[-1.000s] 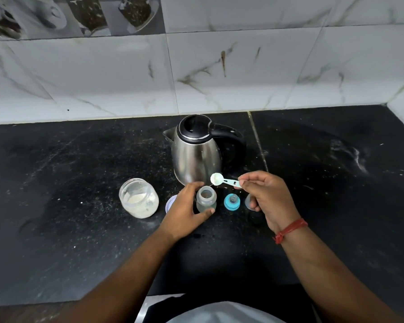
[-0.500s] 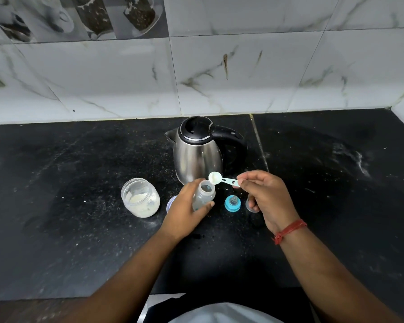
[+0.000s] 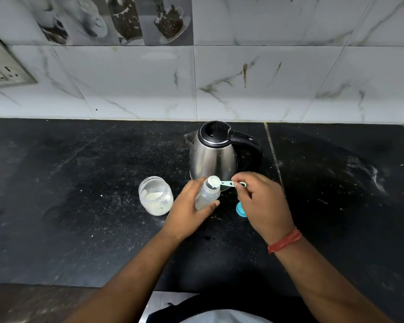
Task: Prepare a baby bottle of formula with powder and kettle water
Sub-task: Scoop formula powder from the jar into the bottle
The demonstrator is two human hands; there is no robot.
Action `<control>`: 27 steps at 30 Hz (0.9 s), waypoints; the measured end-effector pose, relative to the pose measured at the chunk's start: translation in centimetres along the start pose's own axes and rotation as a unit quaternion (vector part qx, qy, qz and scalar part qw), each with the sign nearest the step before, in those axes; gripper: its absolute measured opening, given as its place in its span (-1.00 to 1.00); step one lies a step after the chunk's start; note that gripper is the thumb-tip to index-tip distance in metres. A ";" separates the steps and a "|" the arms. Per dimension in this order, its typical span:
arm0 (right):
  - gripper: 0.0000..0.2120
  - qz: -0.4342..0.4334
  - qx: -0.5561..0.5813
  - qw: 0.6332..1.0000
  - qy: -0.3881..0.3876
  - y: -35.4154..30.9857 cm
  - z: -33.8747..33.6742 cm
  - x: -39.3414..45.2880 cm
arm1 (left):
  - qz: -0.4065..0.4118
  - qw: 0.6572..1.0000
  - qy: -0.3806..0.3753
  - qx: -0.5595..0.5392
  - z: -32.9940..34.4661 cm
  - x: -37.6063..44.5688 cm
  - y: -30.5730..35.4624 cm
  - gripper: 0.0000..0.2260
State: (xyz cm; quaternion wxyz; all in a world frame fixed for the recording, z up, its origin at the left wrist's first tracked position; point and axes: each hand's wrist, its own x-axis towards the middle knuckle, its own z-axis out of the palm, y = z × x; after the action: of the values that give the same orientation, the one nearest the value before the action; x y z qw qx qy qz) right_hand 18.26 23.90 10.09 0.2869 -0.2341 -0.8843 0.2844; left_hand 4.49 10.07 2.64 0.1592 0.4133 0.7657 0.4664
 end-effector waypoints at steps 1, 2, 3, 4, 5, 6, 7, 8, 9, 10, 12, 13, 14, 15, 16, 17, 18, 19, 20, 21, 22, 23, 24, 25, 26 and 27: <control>-0.85 -0.039 -0.022 0.999 -0.008 -0.3 0.1 0.0 | 0.003 1.000 0.002 -0.002 -0.2 0.0 0.1 -0.51; -0.82 -0.072 -0.040 0.996 -0.017 -0.4 0.2 0.0 | 0.007 1.000 0.004 -0.003 -0.3 0.1 0.2 -0.52; -0.78 -0.099 -0.056 0.993 -0.022 -0.6 0.2 0.1 | 0.012 1.000 0.006 -0.005 -0.4 0.1 0.3 -0.52; -0.76 -0.120 -0.069 0.990 -0.022 -0.6 0.3 0.2 | 0.015 1.000 0.007 -0.007 -0.5 0.1 0.5 -0.52; -0.75 -0.137 -0.078 0.987 -0.018 -0.6 0.3 0.3 | 0.018 1.000 0.008 -0.009 -0.7 0.1 0.6 -0.52; -0.75 -0.149 -0.084 0.985 -0.015 -0.7 0.2 0.3 | 0.021 1.000 0.010 -0.011 -0.8 0.2 0.7 -0.52; -0.76 -0.160 -0.084 0.983 -0.013 -0.8 0.2 0.3 | 0.024 1.000 0.012 -0.012 -0.8 0.2 0.7 -0.53; -0.77 -0.169 -0.083 0.982 -0.010 -0.9 0.1 0.3 | 0.025 1.000 0.012 -0.013 -0.9 0.2 0.7 -0.53; -0.77 -0.174 -0.080 0.981 -0.007 -0.9 0.1 0.2 | 0.023 1.000 0.012 -0.015 -1.0 0.2 0.7 -0.52; -0.78 -0.176 -0.079 0.981 -0.004 -0.9 0.1 0.2 | 0.022 1.000 0.012 -0.015 -1.1 0.2 0.7 -0.52; -0.78 -0.179 -0.077 0.981 -0.005 -0.8 0.2 0.2 | 0.024 1.000 0.012 -0.013 -1.2 0.2 0.6 -0.52; -0.77 -0.181 -0.075 0.981 -0.006 -0.8 0.2 0.2 | 0.025 1.000 0.011 -0.014 -1.3 0.2 0.6 -0.52; -0.77 -0.185 -0.072 0.980 -0.005 -0.8 0.2 0.2 | 0.024 1.000 0.011 -0.016 -1.3 0.2 0.7 -0.52; -0.76 -0.188 -0.069 0.980 -0.004 -0.8 0.2 0.2 | 0.023 1.000 0.011 -0.017 -1.3 0.2 0.7 -0.52; -0.75 -0.191 -0.068 0.979 -0.002 -0.9 0.2 0.2 | 0.024 0.999 0.011 -0.018 -1.3 0.2 0.8 -0.52; -0.75 -0.192 -0.067 0.979 0.001 -0.8 0.2 0.2 | 0.025 0.999 0.009 -0.017 -1.3 0.3 0.8 -0.53; -0.75 -0.191 -0.066 0.979 0.003 -0.8 0.2 0.2 | 0.026 0.999 0.007 -0.018 -1.3 0.3 0.8 -0.53; -0.76 -0.188 -0.064 0.980 0.004 -0.7 0.1 0.1 | 0.027 0.999 0.007 -0.018 -1.2 0.4 0.9 -0.53; -0.76 -0.186 -0.062 0.981 0.002 -0.6 0.2 0.2 | 0.028 0.999 0.006 -0.017 -1.2 0.4 0.9 -0.54; -0.76 -0.182 -0.060 0.981 0.000 -0.6 0.2 0.2 | 0.029 0.999 0.003 -0.014 -1.2 0.5 0.8 -0.54; -0.76 -0.170 -0.049 0.984 0.003 -0.5 0.1 0.2 | 0.030 0.999 0.000 -0.012 -1.1 0.6 0.7 -0.54; -0.77 -0.147 -0.027 0.989 0.011 -0.6 0.0 0.2 | 0.030 0.999 -0.002 -0.012 -1.1 0.6 0.7 -0.53; -0.78 -0.117 0.001 0.993 0.024 -0.6 -0.1 0.2 | 0.029 0.999 -0.003 -0.014 -1.0 0.7 0.6 -0.53; -0.78 -0.088 0.030 0.995 0.038 -0.6 -0.3 0.3 | 0.027 0.999 -0.005 -0.018 -0.9 0.7 0.7 -0.52; -0.79 -0.060 0.058 0.995 0.048 -0.6 -0.4 0.3 | 0.024 0.999 -0.007 -0.022 -0.8 0.7 0.6 -0.51; -0.80 -0.031 0.086 0.994 0.054 -0.6 -0.4 0.3 | 0.022 0.999 -0.007 -0.024 -0.7 0.8 0.6 -0.50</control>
State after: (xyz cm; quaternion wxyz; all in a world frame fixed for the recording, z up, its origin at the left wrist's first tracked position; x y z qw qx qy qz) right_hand 18.13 23.77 10.87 0.3618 -0.1961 -0.8466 0.3375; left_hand 3.89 10.39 3.62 0.1646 0.4292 0.7439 0.4851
